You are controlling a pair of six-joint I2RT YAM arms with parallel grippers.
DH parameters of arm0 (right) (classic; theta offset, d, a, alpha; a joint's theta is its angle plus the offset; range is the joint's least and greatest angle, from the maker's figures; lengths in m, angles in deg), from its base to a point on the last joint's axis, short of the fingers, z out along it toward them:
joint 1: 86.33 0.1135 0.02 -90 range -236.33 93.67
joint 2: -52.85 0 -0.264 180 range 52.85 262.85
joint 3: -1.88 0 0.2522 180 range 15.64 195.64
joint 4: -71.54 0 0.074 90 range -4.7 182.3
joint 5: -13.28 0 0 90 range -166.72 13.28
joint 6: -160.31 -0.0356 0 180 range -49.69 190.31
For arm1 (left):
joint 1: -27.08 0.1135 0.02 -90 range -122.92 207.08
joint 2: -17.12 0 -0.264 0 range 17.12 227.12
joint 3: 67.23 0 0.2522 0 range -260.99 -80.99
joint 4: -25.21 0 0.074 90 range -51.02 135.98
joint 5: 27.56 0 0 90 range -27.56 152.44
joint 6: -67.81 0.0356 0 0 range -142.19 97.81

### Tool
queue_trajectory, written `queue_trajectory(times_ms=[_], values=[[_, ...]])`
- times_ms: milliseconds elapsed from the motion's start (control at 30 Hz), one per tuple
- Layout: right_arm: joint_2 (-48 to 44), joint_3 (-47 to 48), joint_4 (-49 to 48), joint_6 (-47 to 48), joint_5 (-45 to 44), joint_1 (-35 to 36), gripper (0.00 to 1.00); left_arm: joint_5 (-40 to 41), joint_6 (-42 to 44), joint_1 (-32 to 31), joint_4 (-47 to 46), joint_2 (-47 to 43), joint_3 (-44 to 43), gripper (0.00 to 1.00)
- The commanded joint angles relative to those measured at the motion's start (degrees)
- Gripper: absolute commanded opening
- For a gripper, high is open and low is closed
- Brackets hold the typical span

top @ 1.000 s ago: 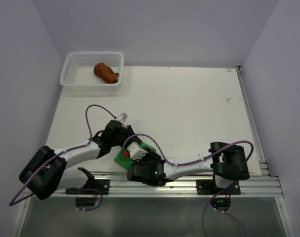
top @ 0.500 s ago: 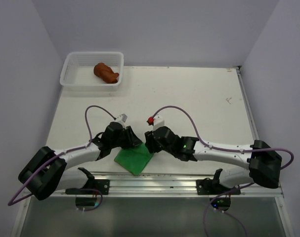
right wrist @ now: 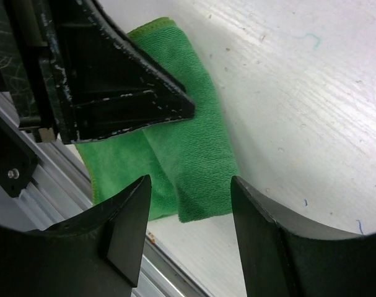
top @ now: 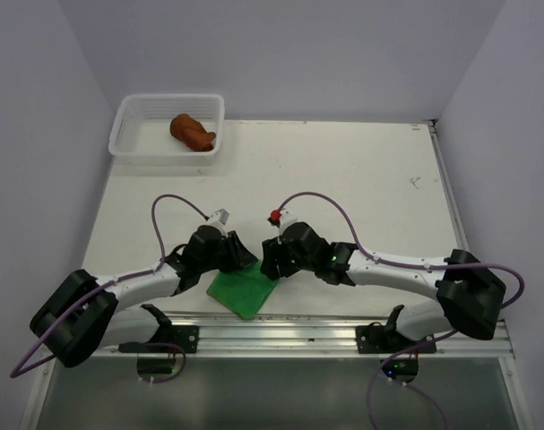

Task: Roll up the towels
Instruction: Roll the towel

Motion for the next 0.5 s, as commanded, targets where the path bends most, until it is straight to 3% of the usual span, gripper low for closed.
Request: queue_trajectory(times_ms=[0,467], values=[[-0.5,-0.7,-2.2,-0.8,0.3,-1.7,0.58,2.1,0.3,-0.6,6.7,0.4,2.7,0.37],[5.9,-5.4,-8.4,-4.5,8.2,-3.0,0.58,2.1,0.2,-0.6,6.4,0.0,3.6,0.37]])
